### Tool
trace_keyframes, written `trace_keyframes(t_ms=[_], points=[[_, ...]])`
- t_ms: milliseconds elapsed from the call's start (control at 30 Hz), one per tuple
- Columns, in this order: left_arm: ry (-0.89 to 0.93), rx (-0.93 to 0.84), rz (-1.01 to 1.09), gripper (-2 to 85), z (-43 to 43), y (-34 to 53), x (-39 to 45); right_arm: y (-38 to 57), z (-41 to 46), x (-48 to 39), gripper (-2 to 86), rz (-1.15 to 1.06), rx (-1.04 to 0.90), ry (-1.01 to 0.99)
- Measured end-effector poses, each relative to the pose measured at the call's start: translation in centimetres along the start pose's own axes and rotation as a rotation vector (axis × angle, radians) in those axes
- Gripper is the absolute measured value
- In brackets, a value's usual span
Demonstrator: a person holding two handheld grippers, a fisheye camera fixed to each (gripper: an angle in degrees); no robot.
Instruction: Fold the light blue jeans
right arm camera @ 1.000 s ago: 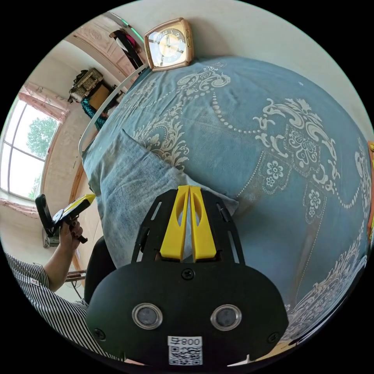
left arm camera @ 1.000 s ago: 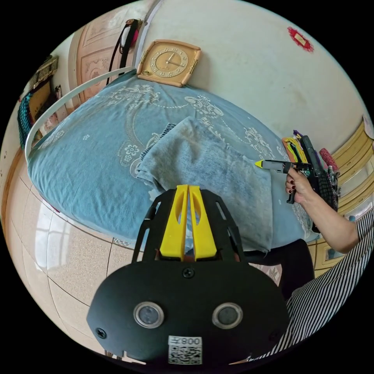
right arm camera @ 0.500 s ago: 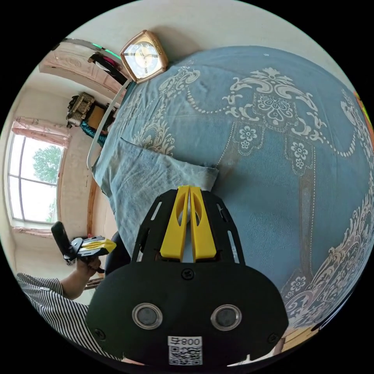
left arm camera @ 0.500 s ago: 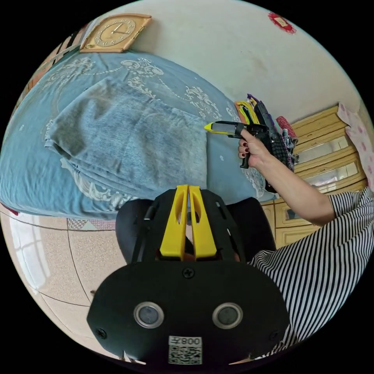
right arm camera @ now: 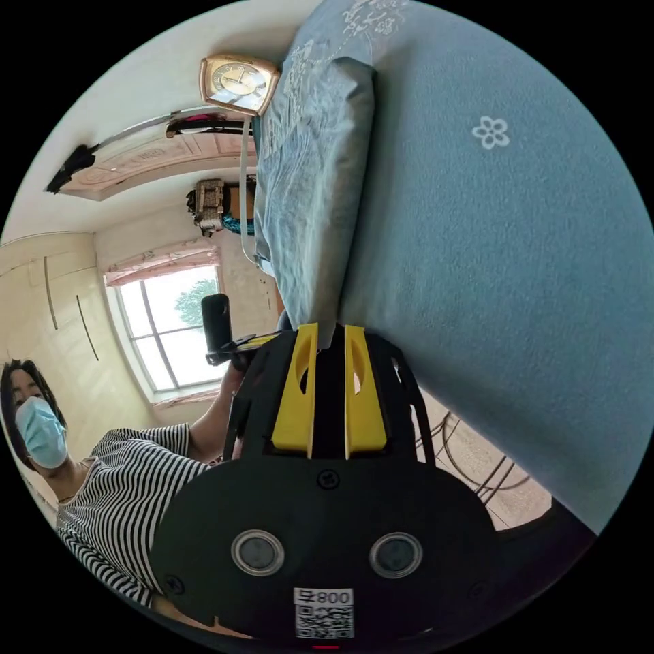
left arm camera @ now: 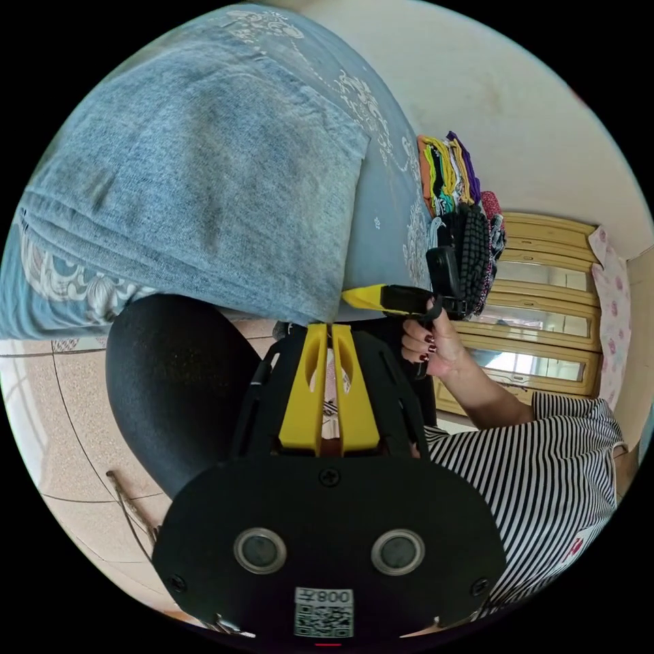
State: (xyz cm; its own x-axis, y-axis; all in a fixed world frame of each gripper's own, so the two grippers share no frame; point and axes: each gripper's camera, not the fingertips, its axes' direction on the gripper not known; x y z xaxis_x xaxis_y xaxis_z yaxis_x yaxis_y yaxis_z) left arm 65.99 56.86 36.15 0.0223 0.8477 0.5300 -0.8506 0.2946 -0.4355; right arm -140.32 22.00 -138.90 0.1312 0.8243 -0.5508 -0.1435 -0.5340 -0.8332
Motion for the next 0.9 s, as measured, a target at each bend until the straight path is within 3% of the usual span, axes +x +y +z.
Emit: trace_keyframes(t_ms=[400,667,833,900], points=[[0.102,0.101,0.068,0.3,-1.7,0.7,-0.8,0.3,4.4,6.1,10.2,0.057,-0.018,-0.216],[0.111,0.118,0.063,0.3,-3.1,1.9,-1.1,-0.5,6.7,8.5,5.8,0.087,-0.024,-0.284],[0.064,0.244,0.005,1.2,-6.8,4.8,-2.3,-0.5,6.3,8.3,3.4,0.061,-0.019,-0.261],[0.089,0.375,-0.098,2.5,-9.3,6.4,-4.4,-0.5,6.1,7.8,2.9,0.044,-0.012,-0.261]])
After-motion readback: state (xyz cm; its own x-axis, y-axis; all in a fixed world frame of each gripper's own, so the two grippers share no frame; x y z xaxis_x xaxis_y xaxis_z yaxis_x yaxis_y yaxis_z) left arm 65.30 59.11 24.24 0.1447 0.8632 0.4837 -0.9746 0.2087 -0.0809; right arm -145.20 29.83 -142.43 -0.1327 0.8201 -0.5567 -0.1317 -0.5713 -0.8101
